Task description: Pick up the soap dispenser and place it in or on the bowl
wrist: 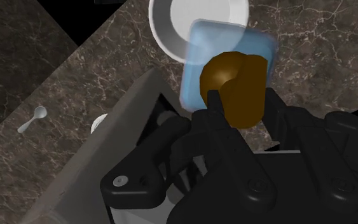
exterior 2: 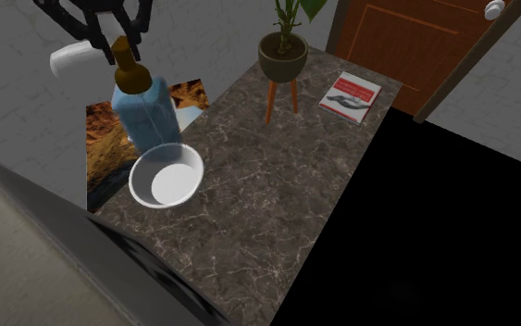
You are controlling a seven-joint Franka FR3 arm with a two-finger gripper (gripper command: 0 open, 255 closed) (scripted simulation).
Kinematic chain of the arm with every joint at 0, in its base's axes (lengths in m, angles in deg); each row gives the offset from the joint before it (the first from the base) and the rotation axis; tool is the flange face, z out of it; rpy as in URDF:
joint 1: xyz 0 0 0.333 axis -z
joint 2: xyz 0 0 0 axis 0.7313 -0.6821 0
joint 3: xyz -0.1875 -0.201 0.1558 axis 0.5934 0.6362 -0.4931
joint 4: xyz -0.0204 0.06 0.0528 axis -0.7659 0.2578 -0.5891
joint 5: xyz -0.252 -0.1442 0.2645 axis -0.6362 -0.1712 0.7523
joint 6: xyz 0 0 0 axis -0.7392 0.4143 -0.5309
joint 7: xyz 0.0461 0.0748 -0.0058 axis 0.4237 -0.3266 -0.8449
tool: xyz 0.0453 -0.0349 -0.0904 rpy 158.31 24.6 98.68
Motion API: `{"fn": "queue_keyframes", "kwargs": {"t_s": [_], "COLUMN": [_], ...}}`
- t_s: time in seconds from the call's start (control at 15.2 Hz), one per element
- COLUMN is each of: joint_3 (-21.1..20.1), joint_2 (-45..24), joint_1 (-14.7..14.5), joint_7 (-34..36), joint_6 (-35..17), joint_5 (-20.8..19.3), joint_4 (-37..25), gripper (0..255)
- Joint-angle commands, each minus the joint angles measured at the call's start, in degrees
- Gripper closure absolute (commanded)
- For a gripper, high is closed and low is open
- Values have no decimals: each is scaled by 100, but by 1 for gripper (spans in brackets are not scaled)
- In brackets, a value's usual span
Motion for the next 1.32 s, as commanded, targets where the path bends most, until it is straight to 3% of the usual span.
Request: {"fn": "queue_keyframes", "kwargs": {"t_s": [0.0, 0.2, 1.25], "joint_3": [220, 532, 501], "joint_2": [242, 520, 1119], "joint_1": [10, 34, -41], "joint_7": [-236, -565, -502], "joint_6": [206, 419, -627], "joint_5": [-102, -286, -210], "joint_4": [36, 96, 1745], "gripper": [255, 255, 255]}}
